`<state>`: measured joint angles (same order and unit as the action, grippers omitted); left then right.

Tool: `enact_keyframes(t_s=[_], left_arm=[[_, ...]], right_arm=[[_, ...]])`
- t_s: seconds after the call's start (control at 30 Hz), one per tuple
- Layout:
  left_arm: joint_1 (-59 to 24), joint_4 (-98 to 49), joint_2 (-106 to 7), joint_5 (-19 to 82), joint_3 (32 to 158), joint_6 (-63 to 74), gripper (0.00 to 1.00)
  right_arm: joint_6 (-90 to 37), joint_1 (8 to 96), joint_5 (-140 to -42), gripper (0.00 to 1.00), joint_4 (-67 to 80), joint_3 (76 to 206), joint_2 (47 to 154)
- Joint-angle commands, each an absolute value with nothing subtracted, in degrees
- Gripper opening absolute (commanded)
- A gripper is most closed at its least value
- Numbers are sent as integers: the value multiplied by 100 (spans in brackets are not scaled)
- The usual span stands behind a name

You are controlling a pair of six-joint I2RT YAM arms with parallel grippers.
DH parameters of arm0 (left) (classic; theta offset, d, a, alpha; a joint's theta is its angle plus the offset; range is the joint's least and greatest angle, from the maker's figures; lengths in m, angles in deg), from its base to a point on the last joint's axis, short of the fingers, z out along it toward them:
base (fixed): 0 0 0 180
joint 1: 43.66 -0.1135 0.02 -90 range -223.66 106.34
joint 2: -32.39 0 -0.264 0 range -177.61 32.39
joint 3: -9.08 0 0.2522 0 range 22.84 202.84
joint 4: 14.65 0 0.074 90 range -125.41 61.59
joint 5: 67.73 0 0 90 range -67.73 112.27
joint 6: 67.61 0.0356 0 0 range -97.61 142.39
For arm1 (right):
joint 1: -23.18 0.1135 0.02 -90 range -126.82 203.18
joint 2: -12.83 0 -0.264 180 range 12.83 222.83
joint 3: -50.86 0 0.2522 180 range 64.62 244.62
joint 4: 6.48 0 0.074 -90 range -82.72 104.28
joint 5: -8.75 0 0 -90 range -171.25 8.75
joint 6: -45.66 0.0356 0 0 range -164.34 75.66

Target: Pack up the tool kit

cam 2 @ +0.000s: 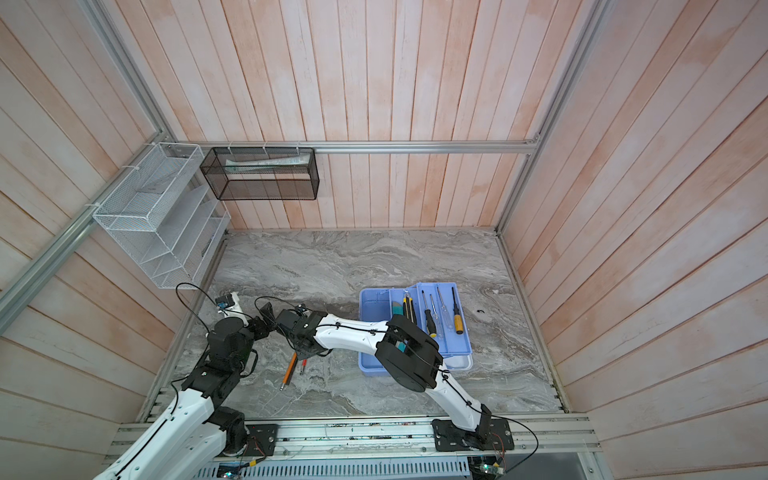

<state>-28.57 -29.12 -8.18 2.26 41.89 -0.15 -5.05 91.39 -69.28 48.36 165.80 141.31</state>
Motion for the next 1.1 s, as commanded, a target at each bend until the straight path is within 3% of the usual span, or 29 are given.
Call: enact_keyframes(t_s=[0.0,0.4,1.07], left_arm=[[-2881,-2955,-725,144,4092,-60,100],[-2881,-2964,-694,131,4079,-59,100],[-2881,-2973,-665,118,4071,-73,100]], right_arm=[[-385,9130,-6675,32,5362,16649,13940],[-180,9121,-7252,38,4390,16574,13935],[-312,9139,-7306,39,4909,17191,14582]])
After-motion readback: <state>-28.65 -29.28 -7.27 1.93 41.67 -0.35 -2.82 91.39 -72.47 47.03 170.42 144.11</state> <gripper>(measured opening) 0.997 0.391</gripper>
